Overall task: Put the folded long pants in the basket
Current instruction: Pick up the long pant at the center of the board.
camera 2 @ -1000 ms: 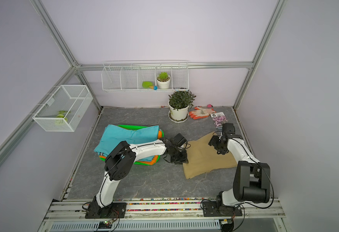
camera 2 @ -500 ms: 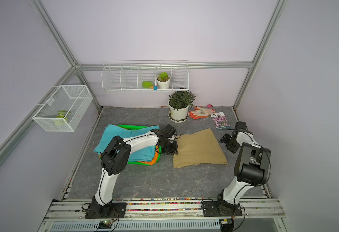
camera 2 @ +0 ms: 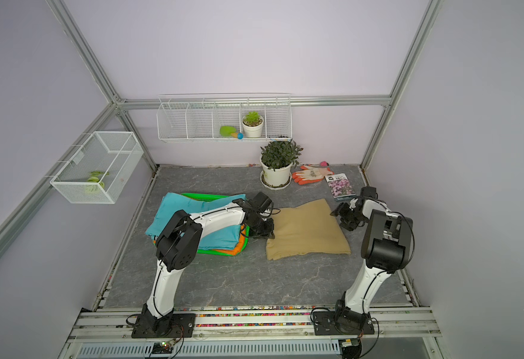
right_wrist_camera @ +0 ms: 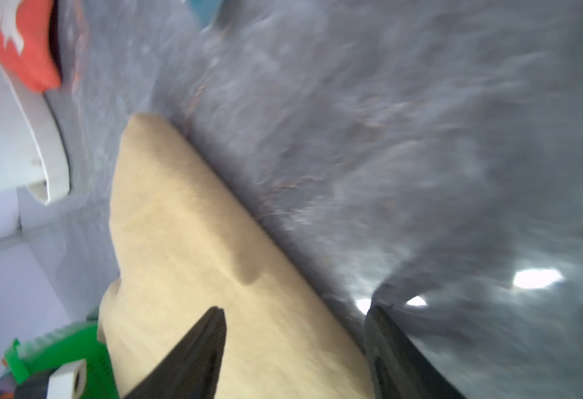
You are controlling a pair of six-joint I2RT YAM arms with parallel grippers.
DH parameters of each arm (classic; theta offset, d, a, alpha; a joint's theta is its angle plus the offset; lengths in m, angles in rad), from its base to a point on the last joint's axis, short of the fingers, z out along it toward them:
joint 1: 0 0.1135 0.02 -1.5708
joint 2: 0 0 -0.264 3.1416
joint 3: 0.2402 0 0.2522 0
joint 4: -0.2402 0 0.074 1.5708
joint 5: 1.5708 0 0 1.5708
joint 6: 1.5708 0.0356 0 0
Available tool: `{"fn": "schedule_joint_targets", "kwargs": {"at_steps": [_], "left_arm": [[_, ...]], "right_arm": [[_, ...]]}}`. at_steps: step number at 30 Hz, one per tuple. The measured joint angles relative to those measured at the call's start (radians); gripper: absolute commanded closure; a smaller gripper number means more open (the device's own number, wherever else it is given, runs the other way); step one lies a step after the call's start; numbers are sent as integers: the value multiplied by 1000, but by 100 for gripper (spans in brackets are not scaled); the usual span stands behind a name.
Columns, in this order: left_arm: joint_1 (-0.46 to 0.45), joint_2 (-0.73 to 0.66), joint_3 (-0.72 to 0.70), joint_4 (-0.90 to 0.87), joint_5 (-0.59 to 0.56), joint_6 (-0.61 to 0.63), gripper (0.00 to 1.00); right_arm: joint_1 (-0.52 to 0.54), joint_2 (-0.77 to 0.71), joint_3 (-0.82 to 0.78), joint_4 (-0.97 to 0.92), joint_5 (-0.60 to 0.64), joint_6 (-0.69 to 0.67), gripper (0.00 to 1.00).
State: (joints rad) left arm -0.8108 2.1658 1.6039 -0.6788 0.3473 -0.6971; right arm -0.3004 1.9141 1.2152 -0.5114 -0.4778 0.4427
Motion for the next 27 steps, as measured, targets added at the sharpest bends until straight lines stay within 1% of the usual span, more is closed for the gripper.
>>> {"fn": "schedule_joint_targets", "kwargs": {"at_steps": [3,6,7,8,9,10,11,14,17,20,23,27], "left_arm": [[0,0,2,-5,-5,3,89],[2,0,2,-7,-5,4,89],[2,0,3,-9,-5,4,88],[3,0,3,-10,-5,4,86],[3,0,3,-11,-4,4,84],[3,0,3,-11,-4,5,77],[3,0,3,-10,-3,10,71],[4,0,-4,0,1,10,59],[6,-9,-21,32,37,1,54],[13,-29,-71,93,97,-11,46],[16,-51,-130,149,175,-28,41],[-2,-36,-134,188,263,-37,39]], "right_arm": [[43,19,22,-21,-15,-23,47],[58,31,26,-45,-13,-49,73],[55,35,24,-53,-7,-53,83],[47,35,23,-57,-6,-57,91],[41,35,19,-60,-8,-53,96],[32,33,13,-61,-13,-49,100],[25,28,3,-57,-15,-47,100],[-3,-9,-42,-59,-8,-27,100],[-39,-53,-81,-72,25,-13,100],[-54,-71,-91,-76,49,-8,100],[-56,-71,-92,-72,59,-1,100],[-55,-71,-96,-65,59,7,100]]}}
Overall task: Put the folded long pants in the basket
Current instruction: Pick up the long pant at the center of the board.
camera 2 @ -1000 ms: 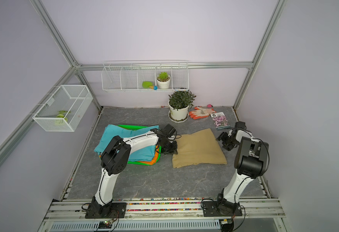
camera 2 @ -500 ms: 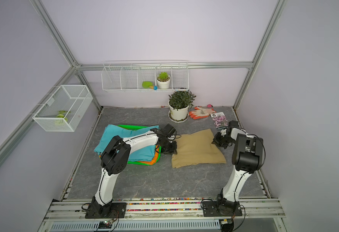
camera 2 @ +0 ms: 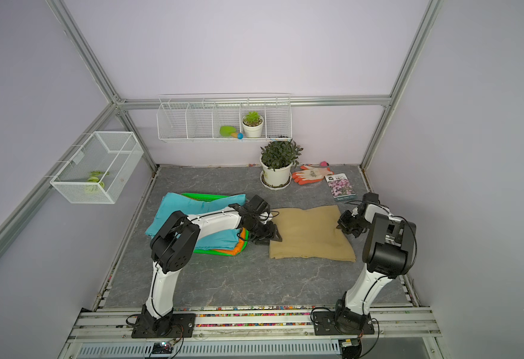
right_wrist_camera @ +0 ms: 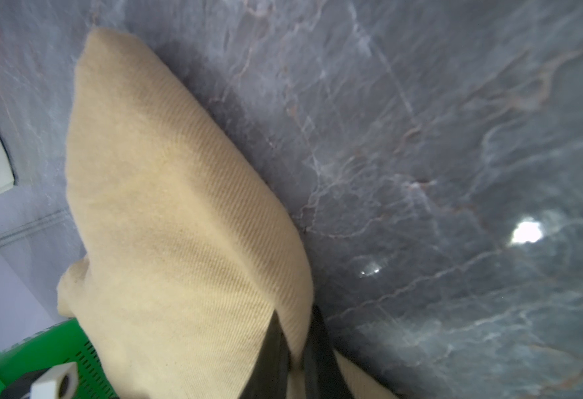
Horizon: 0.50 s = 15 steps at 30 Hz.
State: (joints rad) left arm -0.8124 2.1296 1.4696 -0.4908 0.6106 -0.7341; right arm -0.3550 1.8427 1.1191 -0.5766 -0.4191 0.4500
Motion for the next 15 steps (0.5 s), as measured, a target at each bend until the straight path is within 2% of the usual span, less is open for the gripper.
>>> {"fn": "schedule_joint_targets", "kwargs": {"at_steps": [2,5,6,9,10,15], "left_arm": [[-14,29,35,-2,35,-6,41],[-33,87,117,-37,53,-9,51],[-36,101,137,-46,56,-10,57],[-39,130,167,-74,49,-7,92],[-38,135,174,-79,50,-7,100],[-42,127,187,-109,17,-5,100]], "right_arm": [[2,0,0,4,0,3,100],[2,0,-1,8,0,3,100],[2,0,-1,10,0,3,100],[3,0,-2,12,0,3,100],[4,-1,-3,13,0,3,100],[10,-33,-25,23,4,10,100]]}}
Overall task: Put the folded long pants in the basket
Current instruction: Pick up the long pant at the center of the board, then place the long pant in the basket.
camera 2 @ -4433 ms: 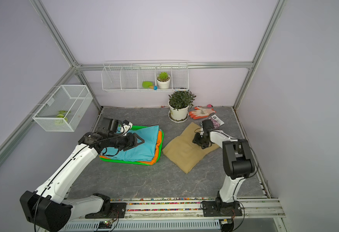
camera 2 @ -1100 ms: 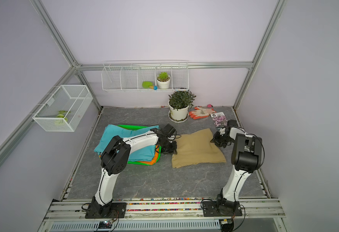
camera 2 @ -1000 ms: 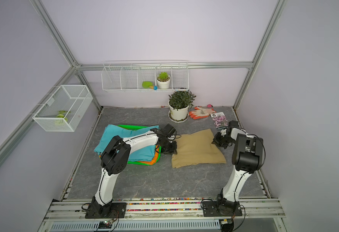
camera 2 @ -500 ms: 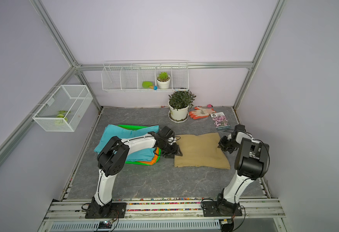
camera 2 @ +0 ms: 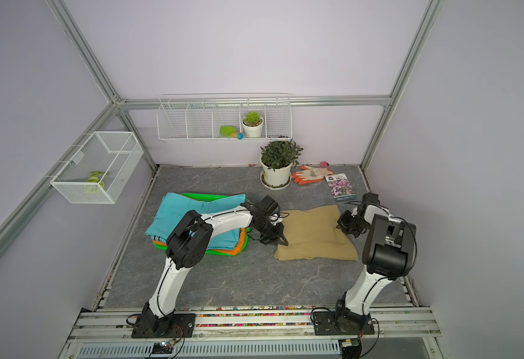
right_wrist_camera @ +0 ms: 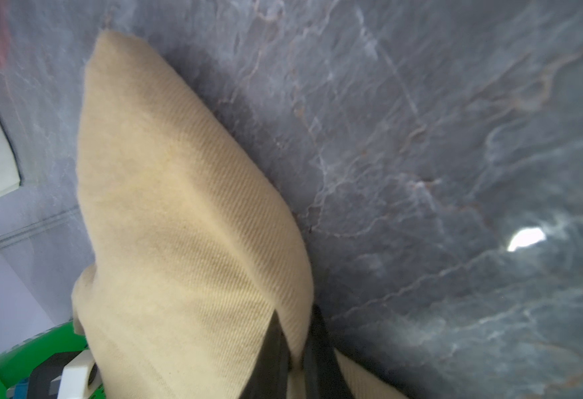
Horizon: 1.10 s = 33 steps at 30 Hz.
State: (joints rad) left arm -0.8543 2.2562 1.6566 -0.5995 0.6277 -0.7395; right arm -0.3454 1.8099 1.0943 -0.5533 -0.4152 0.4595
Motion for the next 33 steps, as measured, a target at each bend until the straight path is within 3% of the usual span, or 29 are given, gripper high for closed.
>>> {"fn": "schedule_joint_targets", "kwargs": {"at_steps": [6,13,17,21,24,27,33], "left_arm": [[-11,-62,3,-95,-113,24,100],[-11,-218,37,-264,-199,90,100],[-11,-311,132,-390,-243,140,100],[6,-388,214,-516,-285,192,100],[72,-464,223,-595,-309,237,100],[184,-537,219,-678,-395,273,100],[414,-608,172,-798,-595,327,100]], "right_arm": [[28,-156,-56,-16,-1,26,100],[68,-507,-145,-69,5,97,100],[98,-634,-114,-121,16,149,100],[166,-671,-3,-189,21,192,100],[295,-690,67,-190,47,244,100],[496,-694,84,-138,107,319,100],[832,-476,163,13,196,473,100]]}}
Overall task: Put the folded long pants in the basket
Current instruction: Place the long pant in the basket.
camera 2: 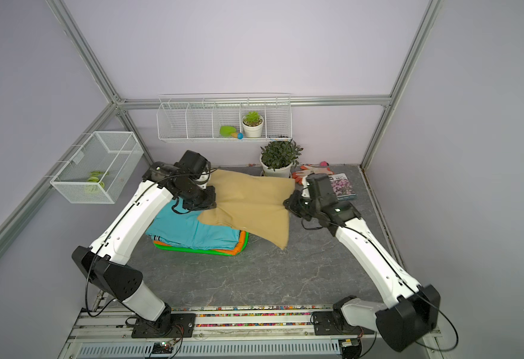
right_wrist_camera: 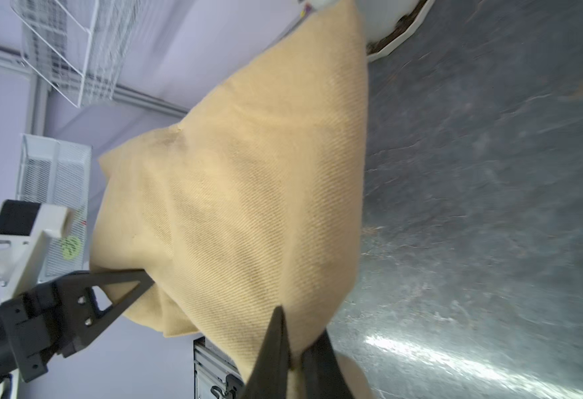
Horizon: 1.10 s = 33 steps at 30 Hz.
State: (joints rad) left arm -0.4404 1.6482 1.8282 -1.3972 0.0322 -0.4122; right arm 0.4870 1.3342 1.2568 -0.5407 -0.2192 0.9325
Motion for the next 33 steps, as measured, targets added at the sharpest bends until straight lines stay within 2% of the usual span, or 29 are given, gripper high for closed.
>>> {"fn": "schedule_joint_targets", "kwargs": {"at_steps": [2,5,10,16,22,33], "left_arm": [[84,-3,-37,-16,-63,8,100],[192,-3,-78,-33,-140,10,100],[311,-3,-82,-47,-190,15,100],[381,-40,-115,-51,-197,31,100],[482,-146,-142,-55,-115,68,100],[497,-239,-164,-61,-60,85,100]], "right_arm": [[96,121,83,29,37,27,100],[187,260,202,65,59,55,100],[269,374,305,94,72,95,100],[339,386,336,99,84,114,100],[357,385,336,124,37,163,100],[381,287,291,103,-10,178,100]]}}
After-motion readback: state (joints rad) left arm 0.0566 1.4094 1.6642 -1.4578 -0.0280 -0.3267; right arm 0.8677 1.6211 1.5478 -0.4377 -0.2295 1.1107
